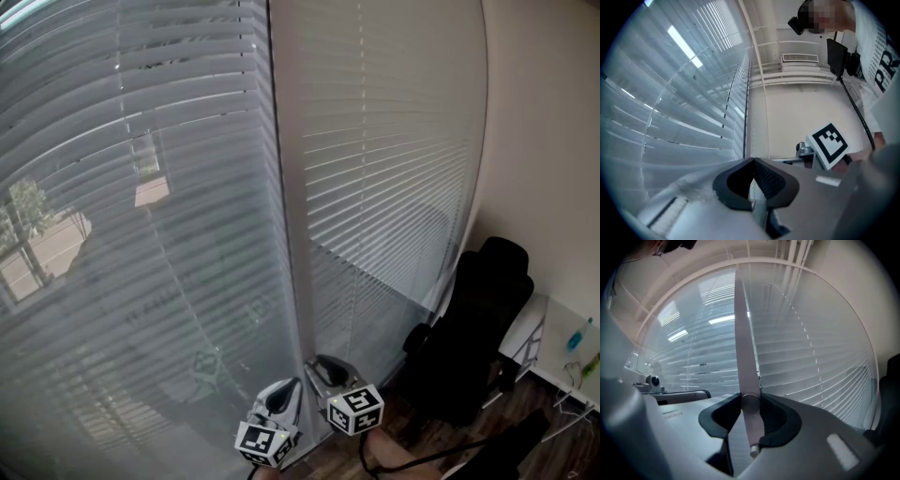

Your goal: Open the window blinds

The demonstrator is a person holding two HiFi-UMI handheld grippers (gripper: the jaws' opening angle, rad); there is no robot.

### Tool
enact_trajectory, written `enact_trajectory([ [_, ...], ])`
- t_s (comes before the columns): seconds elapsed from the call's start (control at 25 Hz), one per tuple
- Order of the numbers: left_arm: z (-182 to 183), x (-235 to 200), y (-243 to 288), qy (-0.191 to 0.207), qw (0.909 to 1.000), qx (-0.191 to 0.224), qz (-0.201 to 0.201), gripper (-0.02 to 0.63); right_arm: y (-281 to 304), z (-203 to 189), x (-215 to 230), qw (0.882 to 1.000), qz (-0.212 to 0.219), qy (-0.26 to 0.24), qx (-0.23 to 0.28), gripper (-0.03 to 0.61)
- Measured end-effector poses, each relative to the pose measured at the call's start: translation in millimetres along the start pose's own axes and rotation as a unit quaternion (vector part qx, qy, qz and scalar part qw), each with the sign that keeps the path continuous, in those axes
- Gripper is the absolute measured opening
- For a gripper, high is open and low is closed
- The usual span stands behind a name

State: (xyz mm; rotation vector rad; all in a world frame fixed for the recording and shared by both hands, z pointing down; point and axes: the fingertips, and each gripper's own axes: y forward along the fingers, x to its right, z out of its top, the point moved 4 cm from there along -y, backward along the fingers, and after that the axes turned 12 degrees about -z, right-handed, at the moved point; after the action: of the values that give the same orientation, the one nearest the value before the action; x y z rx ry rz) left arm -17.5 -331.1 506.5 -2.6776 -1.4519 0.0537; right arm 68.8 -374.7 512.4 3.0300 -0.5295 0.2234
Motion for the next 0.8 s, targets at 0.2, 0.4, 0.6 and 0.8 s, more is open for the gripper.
enact_trajectory([
  [0.2, -1, 4, -1, 0.004, 1.0000, -0.007, -0.006, -0.006, -1, 0, -1, 0.999, 0.002, -0.041, 0.004, 0.135],
  [0.4, 0, 2, -3, 0.005, 0.9999, -0.011, -0.002, -0.006, -6, 4, -6, 0.989, 0.001, -0.146, -0.003, 0.140],
  [0.6, 0, 4, -3, 0.004, 0.9999, -0.011, -0.004, -0.006, -6, 4, -15, 0.965, -0.004, -0.261, 0.003, 0.155],
  [0.8, -1, 3, -4, 0.004, 0.9999, -0.009, -0.004, -0.006, -3, 2, -17, 0.947, -0.016, -0.322, 0.015, 0.147],
])
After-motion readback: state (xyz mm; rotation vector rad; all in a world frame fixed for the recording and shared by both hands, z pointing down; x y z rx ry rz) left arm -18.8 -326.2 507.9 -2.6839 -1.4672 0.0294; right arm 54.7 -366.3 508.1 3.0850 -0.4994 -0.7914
